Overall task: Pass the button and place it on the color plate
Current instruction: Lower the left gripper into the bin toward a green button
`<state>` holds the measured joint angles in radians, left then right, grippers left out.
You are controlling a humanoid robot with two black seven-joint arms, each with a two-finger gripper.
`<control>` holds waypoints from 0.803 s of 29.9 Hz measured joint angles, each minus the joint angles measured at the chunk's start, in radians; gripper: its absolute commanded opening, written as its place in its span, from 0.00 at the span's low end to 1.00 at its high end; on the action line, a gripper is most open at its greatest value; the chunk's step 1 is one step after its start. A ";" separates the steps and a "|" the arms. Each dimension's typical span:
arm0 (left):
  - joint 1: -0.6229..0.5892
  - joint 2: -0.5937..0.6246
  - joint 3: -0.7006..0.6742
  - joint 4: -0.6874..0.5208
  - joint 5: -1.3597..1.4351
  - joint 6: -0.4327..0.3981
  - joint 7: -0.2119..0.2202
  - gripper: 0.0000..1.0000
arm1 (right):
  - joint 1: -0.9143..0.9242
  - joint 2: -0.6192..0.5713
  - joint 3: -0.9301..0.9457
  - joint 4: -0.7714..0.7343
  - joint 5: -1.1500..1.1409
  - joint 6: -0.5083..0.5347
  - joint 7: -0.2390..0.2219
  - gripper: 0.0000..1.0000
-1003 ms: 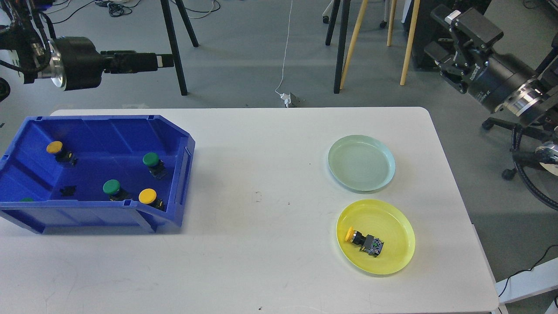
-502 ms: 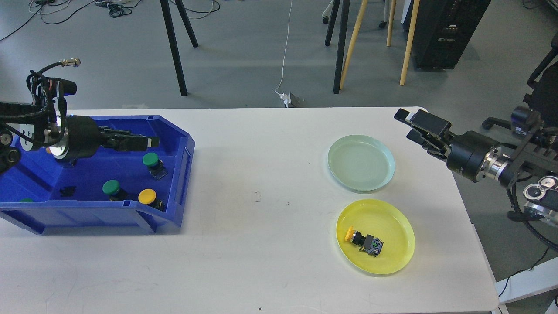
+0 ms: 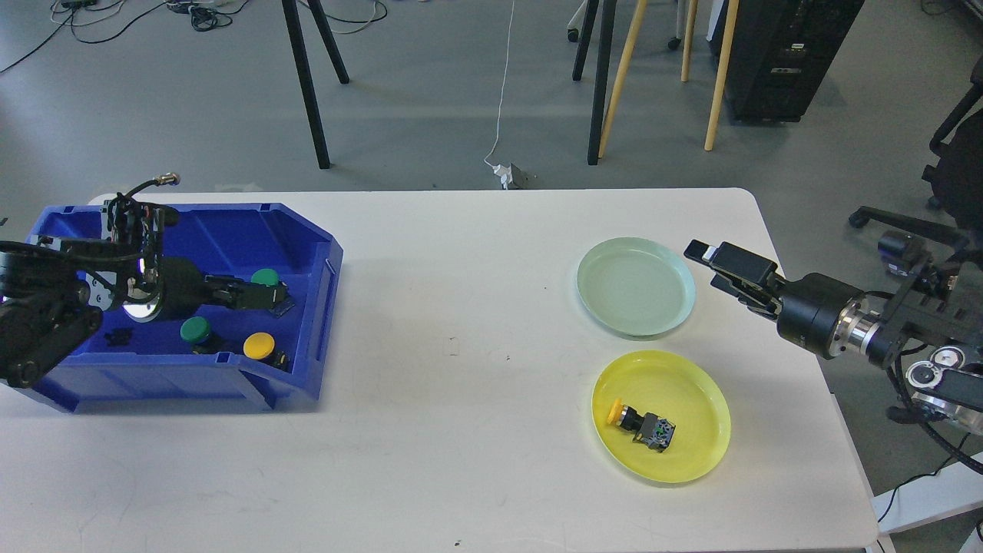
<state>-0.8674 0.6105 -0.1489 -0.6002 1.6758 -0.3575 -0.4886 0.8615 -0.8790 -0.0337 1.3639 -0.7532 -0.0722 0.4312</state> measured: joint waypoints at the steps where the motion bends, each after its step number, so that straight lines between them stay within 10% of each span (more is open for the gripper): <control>1: -0.002 -0.006 0.001 0.007 -0.002 0.002 0.000 0.99 | 0.000 0.000 0.000 0.000 0.000 0.000 0.000 0.94; 11: -0.013 -0.113 0.002 0.126 0.004 0.031 0.000 0.93 | -0.008 0.013 0.000 0.000 -0.001 -0.003 0.000 0.94; 24: -0.023 -0.126 0.058 0.181 0.060 0.061 0.000 0.21 | -0.007 0.021 0.000 0.000 -0.015 -0.003 0.000 0.94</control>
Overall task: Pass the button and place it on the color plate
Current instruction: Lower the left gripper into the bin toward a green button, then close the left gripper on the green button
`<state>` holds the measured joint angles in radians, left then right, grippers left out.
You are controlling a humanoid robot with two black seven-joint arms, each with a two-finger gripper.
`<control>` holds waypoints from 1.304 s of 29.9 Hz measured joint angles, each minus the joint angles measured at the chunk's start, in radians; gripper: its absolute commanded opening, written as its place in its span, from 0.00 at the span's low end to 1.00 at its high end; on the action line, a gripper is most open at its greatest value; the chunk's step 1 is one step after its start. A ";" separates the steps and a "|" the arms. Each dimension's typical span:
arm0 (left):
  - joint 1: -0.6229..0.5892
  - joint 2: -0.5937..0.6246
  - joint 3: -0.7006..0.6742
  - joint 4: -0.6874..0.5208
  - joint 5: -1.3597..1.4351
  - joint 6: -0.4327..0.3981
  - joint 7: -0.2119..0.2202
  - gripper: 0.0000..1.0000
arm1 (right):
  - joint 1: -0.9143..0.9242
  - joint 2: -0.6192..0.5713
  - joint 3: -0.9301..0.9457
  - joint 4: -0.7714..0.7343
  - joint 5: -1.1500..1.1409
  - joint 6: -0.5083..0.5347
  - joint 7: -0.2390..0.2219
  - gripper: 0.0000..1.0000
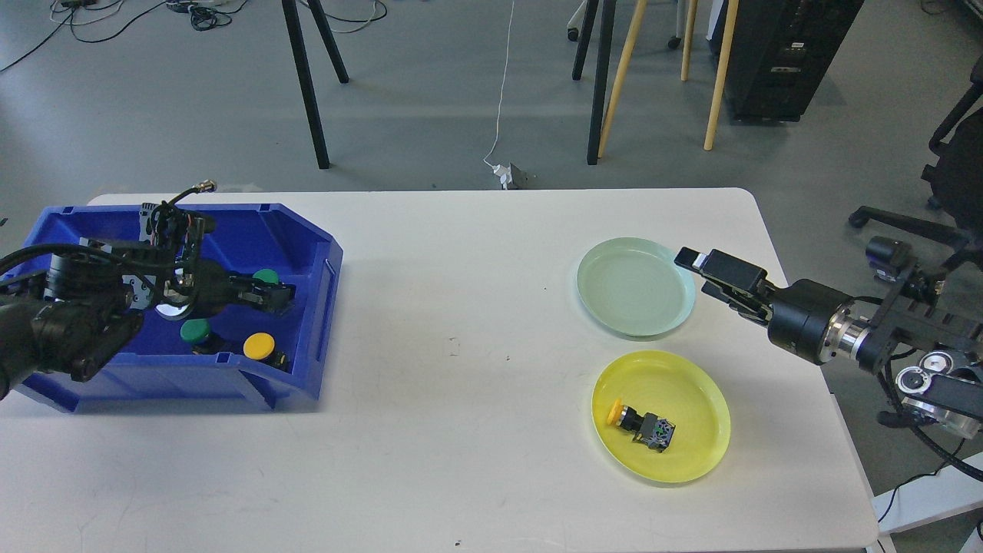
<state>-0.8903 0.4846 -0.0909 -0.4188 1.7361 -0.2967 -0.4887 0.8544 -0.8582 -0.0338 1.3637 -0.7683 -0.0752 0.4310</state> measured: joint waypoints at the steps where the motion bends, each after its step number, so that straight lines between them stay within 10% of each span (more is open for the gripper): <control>1: -0.003 0.000 0.002 0.005 0.000 0.000 0.000 0.18 | 0.000 0.000 0.000 0.000 0.000 0.000 0.000 0.94; 13: -0.024 0.017 0.003 0.010 -0.009 -0.017 0.000 0.12 | -0.002 0.011 0.000 -0.007 -0.002 -0.002 0.000 0.94; 31: -0.023 0.062 0.065 0.012 0.001 -0.051 0.000 0.30 | 0.001 0.018 0.000 -0.010 -0.002 -0.003 0.000 0.94; 39: -0.038 0.080 0.110 0.010 0.000 -0.081 0.000 0.72 | 0.001 0.039 0.000 -0.013 -0.002 -0.008 0.000 0.94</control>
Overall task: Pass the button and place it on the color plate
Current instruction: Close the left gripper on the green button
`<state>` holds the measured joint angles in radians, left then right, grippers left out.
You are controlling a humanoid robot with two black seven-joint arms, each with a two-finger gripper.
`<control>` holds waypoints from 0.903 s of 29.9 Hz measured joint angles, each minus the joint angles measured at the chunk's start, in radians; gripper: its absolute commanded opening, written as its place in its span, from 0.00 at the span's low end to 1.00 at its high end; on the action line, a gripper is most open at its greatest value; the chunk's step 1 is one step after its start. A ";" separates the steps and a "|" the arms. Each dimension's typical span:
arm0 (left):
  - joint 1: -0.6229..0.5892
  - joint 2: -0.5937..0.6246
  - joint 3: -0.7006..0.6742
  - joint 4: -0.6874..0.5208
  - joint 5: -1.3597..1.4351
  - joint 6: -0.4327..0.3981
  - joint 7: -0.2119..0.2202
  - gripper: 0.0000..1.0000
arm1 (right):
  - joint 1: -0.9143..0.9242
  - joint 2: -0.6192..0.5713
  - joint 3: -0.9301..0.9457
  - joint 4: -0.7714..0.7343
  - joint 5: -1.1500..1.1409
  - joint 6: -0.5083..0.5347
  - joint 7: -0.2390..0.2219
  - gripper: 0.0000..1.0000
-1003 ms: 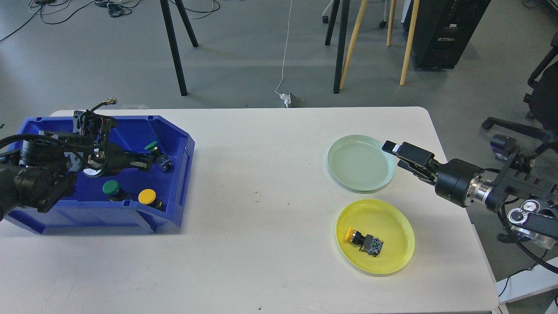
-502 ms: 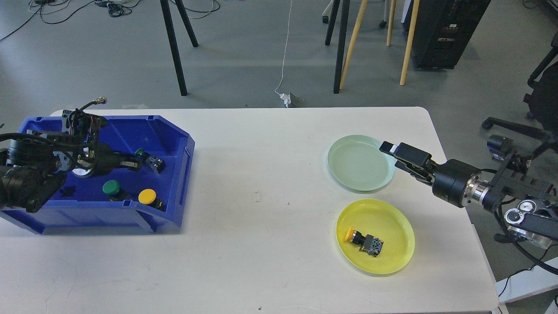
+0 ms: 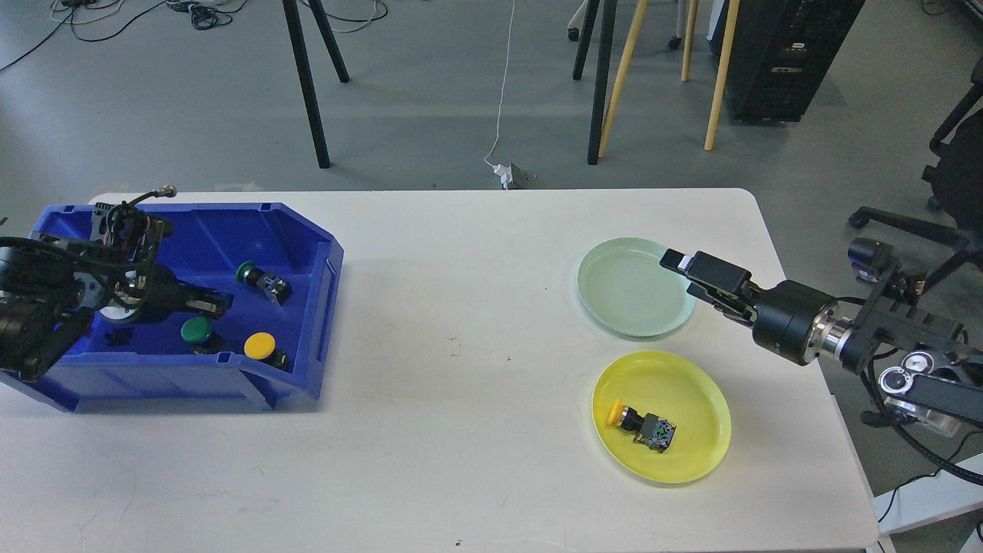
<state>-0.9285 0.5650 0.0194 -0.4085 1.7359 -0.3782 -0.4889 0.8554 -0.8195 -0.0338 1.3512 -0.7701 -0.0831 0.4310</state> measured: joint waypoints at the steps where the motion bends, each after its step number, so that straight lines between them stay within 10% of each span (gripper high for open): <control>1: -0.002 0.004 0.000 0.000 -0.002 -0.009 0.000 0.78 | -0.001 0.000 0.000 -0.002 0.000 -0.003 0.000 0.94; 9: -0.037 0.028 0.000 -0.016 -0.006 -0.096 0.000 0.94 | -0.002 0.015 0.000 -0.010 -0.003 -0.015 0.001 0.94; 27: -0.046 0.169 0.000 -0.266 -0.002 -0.111 0.000 0.94 | -0.003 0.020 0.000 -0.029 -0.005 -0.014 0.003 0.94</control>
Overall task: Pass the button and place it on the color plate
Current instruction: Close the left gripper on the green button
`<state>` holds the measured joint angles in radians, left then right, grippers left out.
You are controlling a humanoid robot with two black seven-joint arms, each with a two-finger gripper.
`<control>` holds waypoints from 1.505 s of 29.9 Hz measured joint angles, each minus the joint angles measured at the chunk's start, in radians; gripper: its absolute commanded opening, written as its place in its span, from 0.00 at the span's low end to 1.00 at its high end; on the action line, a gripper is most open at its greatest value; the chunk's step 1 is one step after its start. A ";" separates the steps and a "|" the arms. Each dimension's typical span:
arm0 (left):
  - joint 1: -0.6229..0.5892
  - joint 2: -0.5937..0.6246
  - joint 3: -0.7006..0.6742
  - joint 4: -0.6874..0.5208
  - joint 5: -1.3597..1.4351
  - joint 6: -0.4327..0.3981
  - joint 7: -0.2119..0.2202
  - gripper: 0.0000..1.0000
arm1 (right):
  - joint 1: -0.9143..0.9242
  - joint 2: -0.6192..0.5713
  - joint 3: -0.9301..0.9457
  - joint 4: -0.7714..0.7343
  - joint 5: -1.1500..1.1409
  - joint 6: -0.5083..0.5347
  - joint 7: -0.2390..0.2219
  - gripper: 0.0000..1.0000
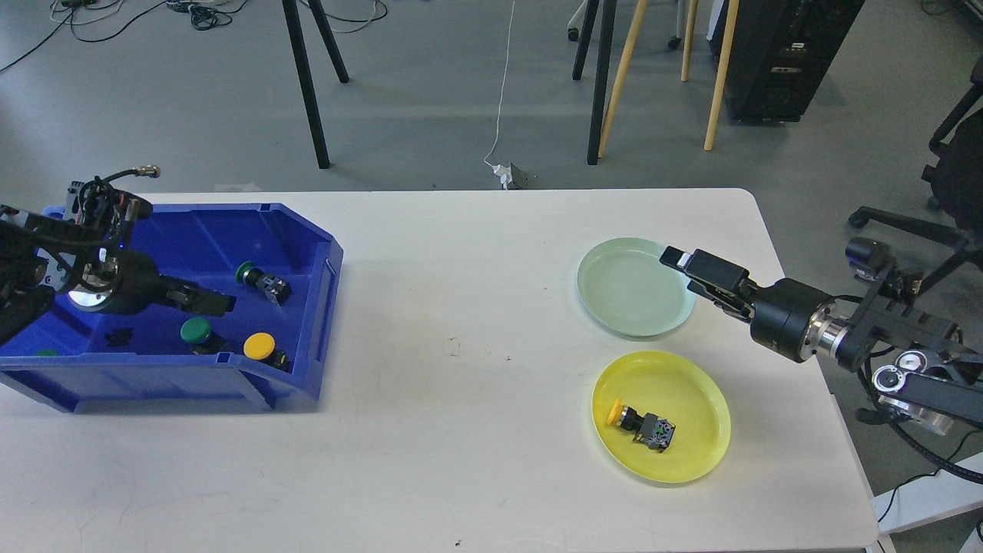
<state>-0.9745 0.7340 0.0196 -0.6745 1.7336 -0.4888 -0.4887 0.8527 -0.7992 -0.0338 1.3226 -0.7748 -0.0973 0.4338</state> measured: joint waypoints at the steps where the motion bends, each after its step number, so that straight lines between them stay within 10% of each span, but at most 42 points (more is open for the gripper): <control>1: 0.004 0.000 0.000 -0.001 0.000 0.000 0.000 0.94 | -0.001 0.000 0.000 0.000 0.000 0.000 0.000 0.94; 14: 0.047 0.001 0.002 0.011 0.007 0.000 0.000 0.93 | -0.006 0.002 0.000 0.001 -0.003 0.000 -0.001 0.94; 28: 0.059 0.004 0.002 0.012 0.031 0.000 0.000 0.48 | -0.007 0.003 0.000 0.003 -0.030 -0.001 0.000 0.94; 45: 0.037 0.052 -0.003 -0.011 0.042 0.000 0.000 0.37 | -0.008 0.003 0.000 -0.004 -0.032 -0.001 0.000 0.94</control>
<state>-0.9374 0.7860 0.0170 -0.6855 1.7752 -0.4886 -0.4887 0.8452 -0.7960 -0.0338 1.3184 -0.8069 -0.0982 0.4342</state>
